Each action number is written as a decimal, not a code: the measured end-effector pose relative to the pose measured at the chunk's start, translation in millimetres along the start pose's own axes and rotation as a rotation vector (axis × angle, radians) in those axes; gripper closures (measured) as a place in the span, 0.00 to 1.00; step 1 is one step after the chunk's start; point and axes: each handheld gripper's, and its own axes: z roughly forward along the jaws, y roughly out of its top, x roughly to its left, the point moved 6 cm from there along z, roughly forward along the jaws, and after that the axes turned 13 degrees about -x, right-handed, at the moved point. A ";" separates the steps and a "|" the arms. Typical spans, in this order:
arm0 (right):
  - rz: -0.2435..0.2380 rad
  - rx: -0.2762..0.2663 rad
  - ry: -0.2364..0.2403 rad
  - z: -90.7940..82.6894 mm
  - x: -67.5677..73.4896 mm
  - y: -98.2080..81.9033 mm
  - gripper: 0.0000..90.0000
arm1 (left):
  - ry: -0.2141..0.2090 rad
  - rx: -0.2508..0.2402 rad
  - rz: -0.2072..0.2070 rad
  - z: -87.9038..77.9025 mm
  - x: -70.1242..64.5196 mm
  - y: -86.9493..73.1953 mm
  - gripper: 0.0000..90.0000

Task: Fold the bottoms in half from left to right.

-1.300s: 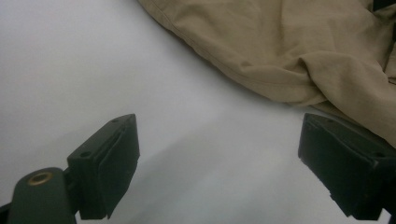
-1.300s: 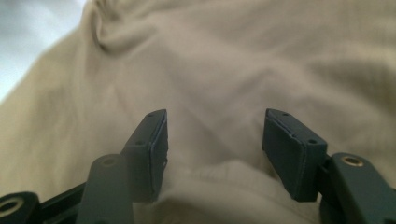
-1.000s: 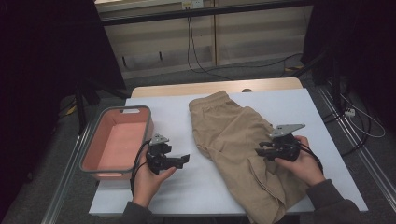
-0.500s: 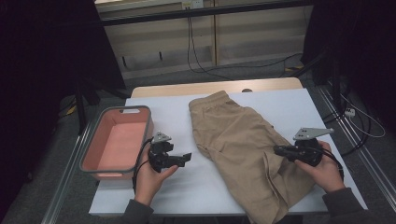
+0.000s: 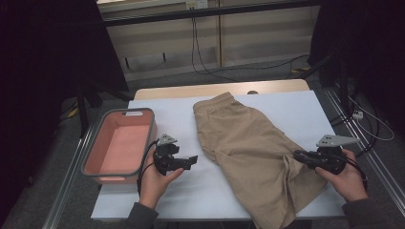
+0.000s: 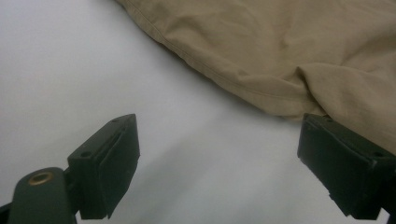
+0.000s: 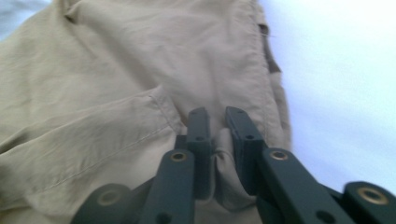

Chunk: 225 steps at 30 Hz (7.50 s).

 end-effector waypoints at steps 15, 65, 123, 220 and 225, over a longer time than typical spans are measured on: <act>0.005 -0.034 -0.059 -5.4 -5.0 18.9 0.66 | 0.010 -0.017 -0.021 1.8 2.5 2.3 0.14; 0.080 0.117 -0.140 20.5 -38.1 -4.0 0.97 | 0.005 -0.008 -0.018 6.8 -0.7 0.6 0.14; -0.025 0.054 -0.118 30.3 -2.7 20.9 0.21 | 0.107 -0.027 0.013 91.5 20.4 30.8 0.16; -0.062 0.069 -0.091 6.0 10.4 15.3 0.34 | 0.128 -0.010 0.010 35.5 31.9 24.4 0.21; -0.101 0.055 -0.066 13.3 24.4 30.7 0.30 | 0.125 -0.015 0.014 31.1 31.2 24.6 0.19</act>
